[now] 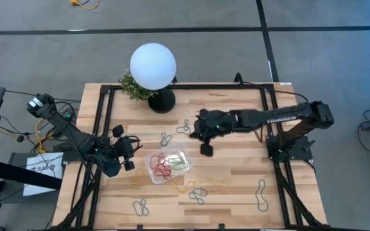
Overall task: Pick and place items into bin
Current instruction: Put the yellow rubber band into the transparent bin
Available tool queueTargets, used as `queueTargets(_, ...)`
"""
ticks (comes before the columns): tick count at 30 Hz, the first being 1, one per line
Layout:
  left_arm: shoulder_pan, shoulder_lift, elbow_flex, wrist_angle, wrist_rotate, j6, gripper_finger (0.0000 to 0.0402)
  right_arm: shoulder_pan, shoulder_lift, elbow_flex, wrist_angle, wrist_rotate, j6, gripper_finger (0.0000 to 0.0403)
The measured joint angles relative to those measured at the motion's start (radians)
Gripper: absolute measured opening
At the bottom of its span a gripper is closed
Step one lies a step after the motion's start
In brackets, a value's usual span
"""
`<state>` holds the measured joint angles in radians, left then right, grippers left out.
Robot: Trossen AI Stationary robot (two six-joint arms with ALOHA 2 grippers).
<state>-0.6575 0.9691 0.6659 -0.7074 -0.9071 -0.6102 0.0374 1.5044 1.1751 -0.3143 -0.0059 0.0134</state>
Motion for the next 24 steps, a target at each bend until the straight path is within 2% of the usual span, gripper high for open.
queueTargets(5,0.0,0.0,0.0,0.001,-0.011,-0.007,0.01,0.118,0.108,0.001,0.323,0.004,0.034,0.0)
queueTargets(9,0.0,0.0,0.0,0.002,-0.014,-0.022,0.01,0.186,0.23,0.001,0.435,0.02,0.032,0.0)
queueTargets(13,0.0,0.0,0.0,0.002,-0.013,-0.025,0.01,0.212,0.326,0.032,0.383,0.135,0.049,0.0001)
queueTargets(19,0.0,0.0,0.0,0.0,-0.014,-0.024,0.01,0.198,0.42,0.122,0.291,0.138,0.064,0.0003)
queueTargets(24,0.0,0.0,0.0,0.0,-0.015,-0.024,0.01,0.161,0.481,0.229,0.095,0.139,0.092,0.0031)
